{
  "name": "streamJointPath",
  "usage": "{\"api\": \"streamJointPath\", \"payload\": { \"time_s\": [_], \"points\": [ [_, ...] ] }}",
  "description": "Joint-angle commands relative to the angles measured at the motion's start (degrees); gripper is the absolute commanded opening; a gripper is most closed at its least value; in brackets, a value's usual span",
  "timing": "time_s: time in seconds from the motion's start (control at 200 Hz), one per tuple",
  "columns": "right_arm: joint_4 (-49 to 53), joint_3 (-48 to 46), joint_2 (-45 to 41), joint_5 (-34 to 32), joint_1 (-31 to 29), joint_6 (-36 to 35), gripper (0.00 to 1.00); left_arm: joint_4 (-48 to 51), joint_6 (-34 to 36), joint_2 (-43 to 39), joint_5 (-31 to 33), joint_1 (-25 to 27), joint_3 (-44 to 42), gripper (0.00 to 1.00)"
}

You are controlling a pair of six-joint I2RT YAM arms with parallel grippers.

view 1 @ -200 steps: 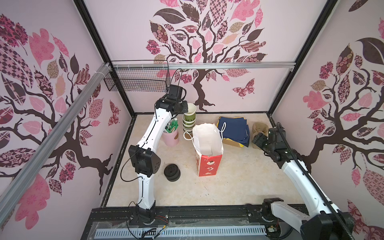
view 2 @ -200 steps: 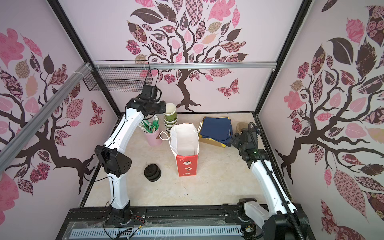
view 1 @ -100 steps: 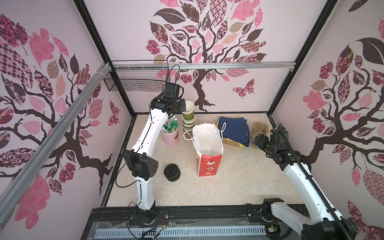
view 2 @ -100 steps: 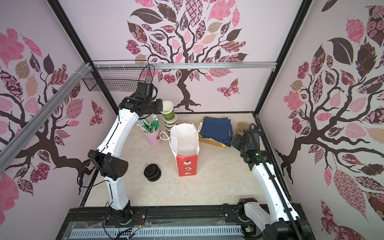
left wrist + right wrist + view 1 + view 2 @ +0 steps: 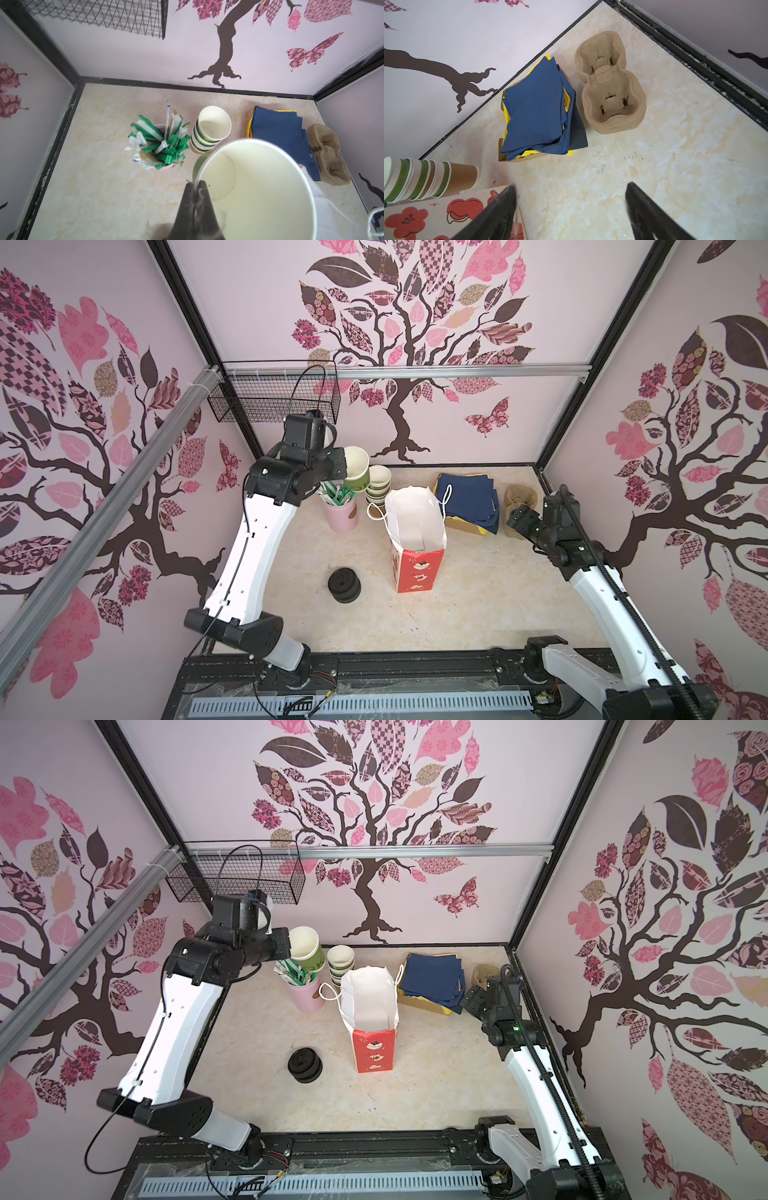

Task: Pack the takeout coffee
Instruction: 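Lift the white cup and carry it toward the robot beside the black lid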

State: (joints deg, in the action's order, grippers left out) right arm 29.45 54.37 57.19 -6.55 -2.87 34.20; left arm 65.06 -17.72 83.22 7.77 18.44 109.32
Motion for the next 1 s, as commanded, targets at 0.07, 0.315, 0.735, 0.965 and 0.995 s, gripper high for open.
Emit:
{"api": "streamJointPath", "payload": {
  "time_s": [0.07,0.315,0.735,0.965,0.995],
  "points": [
    [1.22,0.59,-1.20,-0.26,0.10,-1.44,0.85,2.81,-4.85,-11.15,-0.46,0.59,-17.55,0.00],
    [0.53,-0.18,-0.74,0.04,0.15,-1.49,0.85,2.14,-11.20,-24.57,-1.53,9.43,-39.93,0.00],
    [1.68,-1.26,-1.72,-0.49,-0.05,-1.70,0.85,-10.75,-14.69,-34.61,2.04,27.08,-61.35,0.00],
    [1.79,-2.02,-2.46,-0.75,-0.08,-1.83,0.85,-16.08,-12.12,-32.32,1.39,30.69,-65.44,0.00],
    [1.75,-2.08,-2.59,-0.73,-0.03,-1.83,0.85,-16.83,-11.73,-32.35,1.30,30.67,-65.90,0.00]
  ]
}}
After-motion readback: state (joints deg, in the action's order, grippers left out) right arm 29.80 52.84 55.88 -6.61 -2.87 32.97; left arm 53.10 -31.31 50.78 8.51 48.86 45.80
